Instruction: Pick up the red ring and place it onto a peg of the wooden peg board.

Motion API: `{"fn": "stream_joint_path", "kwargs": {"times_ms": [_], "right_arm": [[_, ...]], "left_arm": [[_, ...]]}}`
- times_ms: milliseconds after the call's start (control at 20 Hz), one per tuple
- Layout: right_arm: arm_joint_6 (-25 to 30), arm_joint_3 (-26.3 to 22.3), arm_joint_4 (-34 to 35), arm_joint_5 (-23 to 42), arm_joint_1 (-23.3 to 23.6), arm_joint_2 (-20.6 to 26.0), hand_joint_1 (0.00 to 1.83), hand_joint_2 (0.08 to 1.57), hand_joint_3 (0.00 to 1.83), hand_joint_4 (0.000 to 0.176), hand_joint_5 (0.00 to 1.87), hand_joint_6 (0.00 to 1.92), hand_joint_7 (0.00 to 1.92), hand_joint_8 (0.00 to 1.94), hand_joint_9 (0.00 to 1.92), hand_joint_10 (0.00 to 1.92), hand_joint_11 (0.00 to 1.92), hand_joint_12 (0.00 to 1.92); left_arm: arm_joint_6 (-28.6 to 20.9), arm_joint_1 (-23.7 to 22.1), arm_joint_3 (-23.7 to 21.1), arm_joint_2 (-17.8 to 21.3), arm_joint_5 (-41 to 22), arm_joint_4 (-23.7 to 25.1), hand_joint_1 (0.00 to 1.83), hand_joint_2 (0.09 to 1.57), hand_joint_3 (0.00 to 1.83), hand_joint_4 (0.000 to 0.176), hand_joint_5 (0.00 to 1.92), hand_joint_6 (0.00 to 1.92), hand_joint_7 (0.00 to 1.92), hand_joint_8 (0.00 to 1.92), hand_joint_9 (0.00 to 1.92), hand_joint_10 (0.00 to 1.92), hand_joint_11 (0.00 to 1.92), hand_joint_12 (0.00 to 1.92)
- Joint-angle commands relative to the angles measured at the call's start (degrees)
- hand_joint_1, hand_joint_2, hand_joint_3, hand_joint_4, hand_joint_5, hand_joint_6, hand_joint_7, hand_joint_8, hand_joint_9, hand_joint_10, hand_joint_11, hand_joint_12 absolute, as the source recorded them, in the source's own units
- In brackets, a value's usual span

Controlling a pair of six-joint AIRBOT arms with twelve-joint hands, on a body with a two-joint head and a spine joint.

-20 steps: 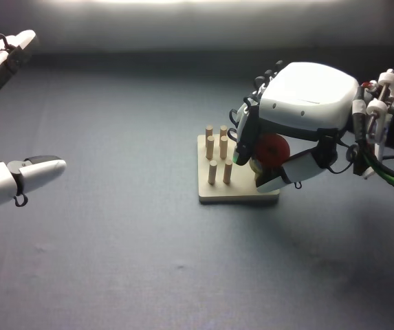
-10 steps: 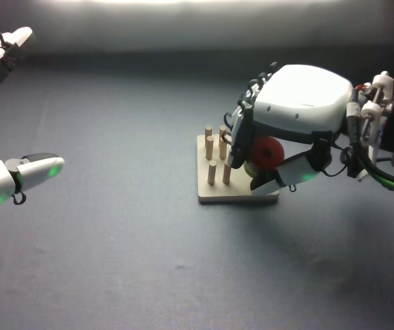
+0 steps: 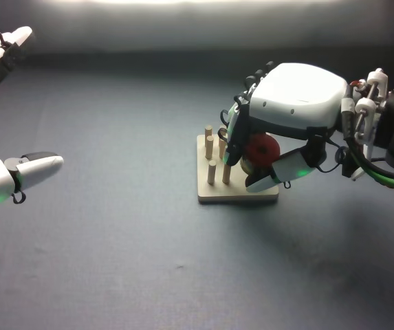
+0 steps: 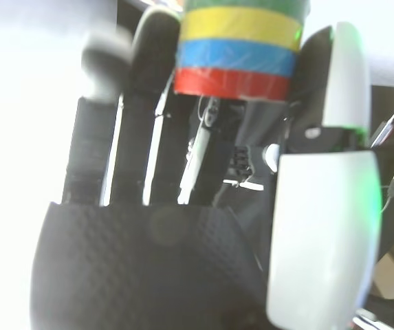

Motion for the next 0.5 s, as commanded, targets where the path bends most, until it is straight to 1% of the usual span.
{"fn": "stream_joint_path", "kwargs": {"times_ms": [0, 50, 100, 150, 200, 250, 300, 350, 400, 450], "right_arm": [[-0.1, 0.3, 1.5, 3.2, 0.7, 0.1, 1.30, 1.02, 0.00, 0.000, 1.39, 0.01, 1.18, 0.90, 1.06, 1.11, 0.83, 1.59], [-0.1, 0.3, 1.5, 3.0, 0.7, 0.1, 1.30, 1.02, 0.00, 0.000, 1.38, 0.01, 1.17, 0.93, 1.00, 1.11, 0.71, 1.64], [-0.1, 0.3, 1.5, 2.9, 0.6, 0.1, 1.29, 1.04, 0.00, 0.000, 1.37, 0.01, 1.13, 0.99, 0.97, 1.18, 0.71, 1.67], [-0.1, 0.2, 1.5, 2.8, 0.6, 0.1, 1.29, 1.04, 0.00, 0.000, 1.37, 0.01, 1.12, 1.01, 0.98, 1.24, 0.78, 1.67], [-0.1, 0.1, 1.5, 2.7, 0.6, 0.1, 1.30, 1.02, 0.00, 0.000, 1.38, 0.02, 1.18, 0.89, 0.99, 1.11, 0.77, 1.55], [-0.1, 0.1, 1.5, 2.7, 0.6, 0.1, 1.30, 1.02, 0.00, 0.000, 1.38, 0.02, 1.17, 0.89, 1.01, 1.04, 0.79, 1.49], [-0.1, 0.0, 1.5, 2.7, 0.6, 0.1, 1.38, 1.05, 0.00, 0.000, 1.20, 0.37, 1.14, 0.76, 1.01, 1.16, 0.79, 1.42], [-0.1, -0.1, 1.5, 2.7, 0.6, 0.1, 1.39, 1.05, 0.00, 0.000, 1.12, 0.58, 1.16, 0.64, 1.02, 1.14, 0.79, 1.30], [-0.1, -0.1, 1.4, 2.7, 0.6, 0.1, 1.31, 1.05, 0.00, 0.000, 1.17, 0.46, 1.14, 0.89, 0.99, 1.06, 0.78, 1.43], [-0.1, -0.1, 1.4, 2.7, 0.6, 0.1, 1.37, 1.07, 0.00, 0.000, 1.09, 0.55, 1.10, 0.83, 0.97, 1.20, 0.78, 1.38]], "left_arm": [[-0.4, -0.3, -0.1, 0.3, -7.2, 0.2, 0.73, 1.03, 0.00, 0.083, 0.00, 0.00, 0.05, 0.01, 0.07, 0.01, 0.03, 0.02], [-0.4, -0.3, -0.1, 0.3, -7.3, 0.2, 0.75, 1.03, 0.00, 0.081, 0.00, 0.00, 0.06, 0.01, 0.07, 0.01, 0.03, 0.02], [-0.4, -0.2, -0.2, 0.3, -7.3, 0.1, 0.75, 1.03, 0.00, 0.079, 0.00, 0.00, 0.05, 0.00, 0.09, 0.01, 0.04, 0.03], [-0.4, -0.2, -0.2, 0.3, -7.3, 0.1, 0.74, 1.03, 0.00, 0.071, 0.00, 0.00, 0.05, 0.00, 0.09, 0.01, 0.04, 0.03], [-0.5, -0.2, -0.2, 0.2, -7.4, 0.1, 0.70, 1.03, 0.00, 0.083, 0.00, 0.00, 0.04, 0.00, 0.09, 0.01, 0.04, 0.03], [-0.5, -0.2, -0.2, 0.2, -7.4, 0.1, 0.70, 1.03, 0.00, 0.085, 0.00, 0.00, 0.04, 0.00, 0.08, 0.00, 0.03, 0.03], [-0.5, -0.2, -0.2, 0.2, -7.4, 0.1, 0.73, 1.03, 0.00, 0.070, 0.00, 0.00, 0.05, 0.00, 0.08, 0.00, 0.03, 0.03], [-0.5, -0.2, -0.2, 0.2, -7.4, 0.1, 0.73, 1.03, 0.00, 0.066, 0.00, 0.00, 0.05, 0.00, 0.08, 0.00, 0.03, 0.03], [-0.5, -0.2, -0.2, 0.2, -7.4, 0.1, 0.72, 1.03, 0.00, 0.080, 0.00, 0.00, 0.05, 0.00, 0.08, 0.00, 0.04, 0.04], [-0.5, -0.2, -0.2, 0.2, -7.4, 0.1, 0.71, 1.03, 0.00, 0.082, 0.00, 0.00, 0.05, 0.00, 0.05, 0.00, 0.03, 0.04]]}}
